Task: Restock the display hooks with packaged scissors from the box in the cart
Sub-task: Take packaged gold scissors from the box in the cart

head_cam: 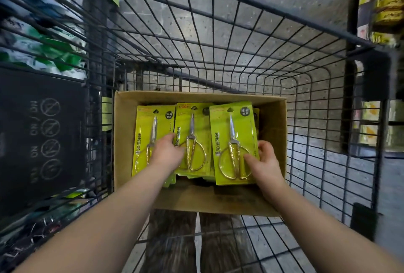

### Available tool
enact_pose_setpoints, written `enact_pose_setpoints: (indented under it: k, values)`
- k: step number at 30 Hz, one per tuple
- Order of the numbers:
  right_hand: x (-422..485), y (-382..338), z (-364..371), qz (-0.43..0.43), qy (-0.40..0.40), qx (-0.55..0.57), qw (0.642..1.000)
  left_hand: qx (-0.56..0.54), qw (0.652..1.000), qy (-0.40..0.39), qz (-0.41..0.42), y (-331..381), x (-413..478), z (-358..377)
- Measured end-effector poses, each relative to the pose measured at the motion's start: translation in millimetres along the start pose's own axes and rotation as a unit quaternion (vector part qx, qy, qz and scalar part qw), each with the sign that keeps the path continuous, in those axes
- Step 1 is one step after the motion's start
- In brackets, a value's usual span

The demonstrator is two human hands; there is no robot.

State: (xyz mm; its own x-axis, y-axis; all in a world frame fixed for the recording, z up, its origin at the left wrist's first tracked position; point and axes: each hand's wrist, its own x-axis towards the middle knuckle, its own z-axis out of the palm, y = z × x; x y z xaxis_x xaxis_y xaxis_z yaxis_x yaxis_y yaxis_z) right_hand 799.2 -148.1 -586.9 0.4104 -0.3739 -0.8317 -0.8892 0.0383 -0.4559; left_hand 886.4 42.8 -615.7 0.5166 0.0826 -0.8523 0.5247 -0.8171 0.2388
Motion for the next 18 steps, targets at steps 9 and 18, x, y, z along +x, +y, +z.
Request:
enact_pose_setpoints:
  k: [9,18]
  values:
    - [6,9,-13,-0.015,0.010,-0.014,1.000,0.071,0.997,0.003,0.016,10,-12,22]
    - [9,13,-11,-0.024,-0.008,-0.028,0.999,0.018,0.995,0.087,-0.038,12,-9,35]
